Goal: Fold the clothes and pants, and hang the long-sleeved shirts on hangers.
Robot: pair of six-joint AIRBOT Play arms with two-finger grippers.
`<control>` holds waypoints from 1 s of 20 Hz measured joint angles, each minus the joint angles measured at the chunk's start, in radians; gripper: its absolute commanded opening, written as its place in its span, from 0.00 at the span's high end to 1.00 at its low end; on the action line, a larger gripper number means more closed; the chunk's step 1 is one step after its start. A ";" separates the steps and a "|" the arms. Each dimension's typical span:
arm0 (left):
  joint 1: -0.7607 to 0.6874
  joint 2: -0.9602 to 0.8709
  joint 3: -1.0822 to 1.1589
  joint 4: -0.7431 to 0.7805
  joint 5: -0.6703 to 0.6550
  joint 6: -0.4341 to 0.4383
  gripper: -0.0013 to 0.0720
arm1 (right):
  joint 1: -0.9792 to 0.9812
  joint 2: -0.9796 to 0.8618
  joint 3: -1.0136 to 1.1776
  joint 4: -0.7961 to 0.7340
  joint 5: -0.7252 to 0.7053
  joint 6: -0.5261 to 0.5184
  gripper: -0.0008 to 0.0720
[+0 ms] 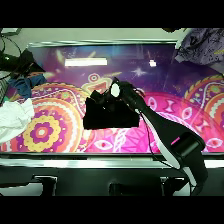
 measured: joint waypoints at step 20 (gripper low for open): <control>0.000 0.000 0.000 0.000 0.000 0.002 0.95 | -0.731 0.195 -0.216 0.231 0.294 -0.756 0.12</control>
